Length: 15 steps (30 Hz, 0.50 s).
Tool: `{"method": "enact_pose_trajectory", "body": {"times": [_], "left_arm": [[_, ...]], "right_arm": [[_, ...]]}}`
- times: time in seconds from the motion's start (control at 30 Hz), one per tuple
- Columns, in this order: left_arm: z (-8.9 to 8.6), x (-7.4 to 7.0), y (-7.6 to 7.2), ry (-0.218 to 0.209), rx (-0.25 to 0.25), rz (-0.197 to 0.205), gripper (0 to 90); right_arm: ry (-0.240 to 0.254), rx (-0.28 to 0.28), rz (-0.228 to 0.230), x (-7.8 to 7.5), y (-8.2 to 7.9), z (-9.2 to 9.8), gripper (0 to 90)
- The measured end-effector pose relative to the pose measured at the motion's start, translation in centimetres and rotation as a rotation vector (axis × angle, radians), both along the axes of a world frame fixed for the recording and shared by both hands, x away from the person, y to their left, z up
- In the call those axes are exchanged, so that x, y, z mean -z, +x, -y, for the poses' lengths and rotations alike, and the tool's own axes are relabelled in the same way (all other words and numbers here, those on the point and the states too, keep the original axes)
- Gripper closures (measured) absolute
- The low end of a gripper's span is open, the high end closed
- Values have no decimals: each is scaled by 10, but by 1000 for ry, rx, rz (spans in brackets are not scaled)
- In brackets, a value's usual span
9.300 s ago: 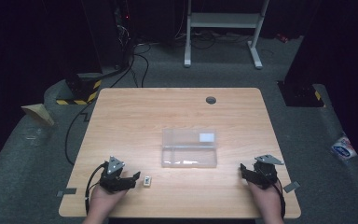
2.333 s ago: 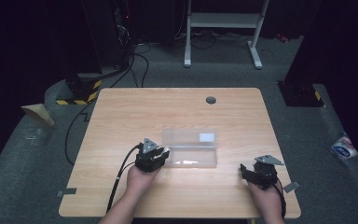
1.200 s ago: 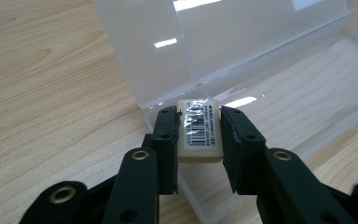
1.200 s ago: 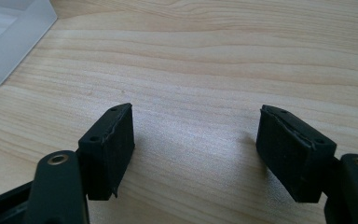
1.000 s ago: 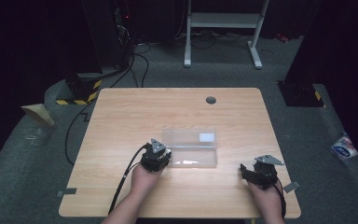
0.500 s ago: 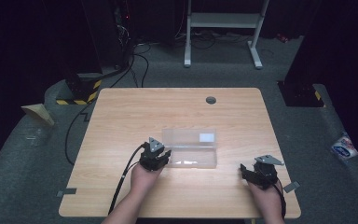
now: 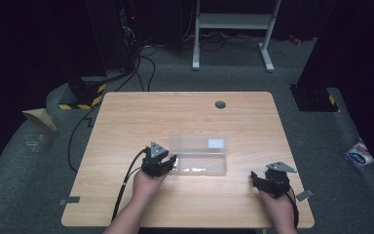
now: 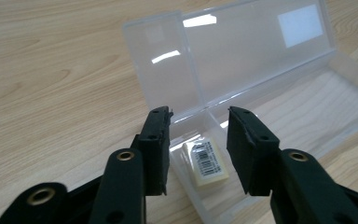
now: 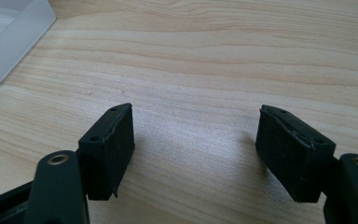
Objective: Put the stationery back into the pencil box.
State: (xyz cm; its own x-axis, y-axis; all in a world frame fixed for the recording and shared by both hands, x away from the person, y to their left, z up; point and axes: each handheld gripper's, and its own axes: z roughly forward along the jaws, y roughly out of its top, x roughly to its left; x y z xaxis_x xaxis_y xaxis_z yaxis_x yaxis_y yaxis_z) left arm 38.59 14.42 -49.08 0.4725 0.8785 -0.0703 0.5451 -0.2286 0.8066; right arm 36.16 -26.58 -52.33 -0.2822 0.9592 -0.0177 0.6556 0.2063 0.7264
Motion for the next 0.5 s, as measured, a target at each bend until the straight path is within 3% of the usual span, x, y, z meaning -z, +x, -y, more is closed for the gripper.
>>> {"method": "enact_pose_trajectory", "body": {"times": [0.07,0.23,0.5], "left_arm": [[-6,1,-1,-17,3,2,564],[-19,2,-4,-11,-13,1,537],[-61,9,-11,7,-67,-18,497]], "right_arm": [[-1,0,0,0,0,0,277],[3,5,-2,0,0,-1,277],[3,5,-3,0,0,-1,277]]}}
